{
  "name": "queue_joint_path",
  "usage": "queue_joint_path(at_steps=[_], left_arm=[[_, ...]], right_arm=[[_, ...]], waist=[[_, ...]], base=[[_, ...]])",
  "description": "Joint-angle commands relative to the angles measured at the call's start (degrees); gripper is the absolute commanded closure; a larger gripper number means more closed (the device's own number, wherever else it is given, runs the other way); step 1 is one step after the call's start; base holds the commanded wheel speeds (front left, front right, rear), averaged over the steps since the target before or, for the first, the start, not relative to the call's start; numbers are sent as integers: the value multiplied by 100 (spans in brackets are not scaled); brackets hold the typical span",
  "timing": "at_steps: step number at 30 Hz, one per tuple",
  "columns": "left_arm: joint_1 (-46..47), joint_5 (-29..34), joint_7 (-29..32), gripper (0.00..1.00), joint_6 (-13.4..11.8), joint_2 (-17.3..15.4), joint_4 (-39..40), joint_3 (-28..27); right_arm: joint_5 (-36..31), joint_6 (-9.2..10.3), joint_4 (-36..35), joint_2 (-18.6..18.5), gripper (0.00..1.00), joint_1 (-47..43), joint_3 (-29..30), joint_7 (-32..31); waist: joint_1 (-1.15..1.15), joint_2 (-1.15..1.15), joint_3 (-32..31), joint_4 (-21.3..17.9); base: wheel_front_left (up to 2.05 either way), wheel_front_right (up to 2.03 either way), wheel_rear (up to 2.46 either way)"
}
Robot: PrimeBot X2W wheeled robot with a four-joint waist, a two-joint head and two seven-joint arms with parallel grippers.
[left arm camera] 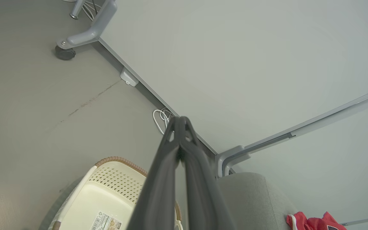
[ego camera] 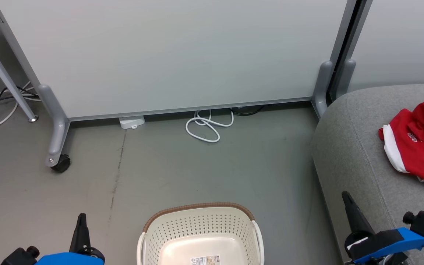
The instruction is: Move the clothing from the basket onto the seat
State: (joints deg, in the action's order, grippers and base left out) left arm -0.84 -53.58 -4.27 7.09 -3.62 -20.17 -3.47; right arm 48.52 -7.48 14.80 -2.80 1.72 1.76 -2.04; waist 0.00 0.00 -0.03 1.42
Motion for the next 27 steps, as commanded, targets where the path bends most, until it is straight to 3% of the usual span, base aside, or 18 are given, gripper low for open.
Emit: queue_joint_path(at_steps=[1, 27], left_arm=[[180, -136, 30, 100, 25, -21, 95, -46], [420, -1700, 477, 100, 41, 16, 323, -162]], right_arm=[[156, -1, -79, -8, 100, 150, 31, -25], [1925, -2, -88, -10, 100, 297, 222, -203]], waist=[[0, 0, 0, -1], [0, 0, 7, -49]], base=[[0, 0, 0], [0, 0, 0]])
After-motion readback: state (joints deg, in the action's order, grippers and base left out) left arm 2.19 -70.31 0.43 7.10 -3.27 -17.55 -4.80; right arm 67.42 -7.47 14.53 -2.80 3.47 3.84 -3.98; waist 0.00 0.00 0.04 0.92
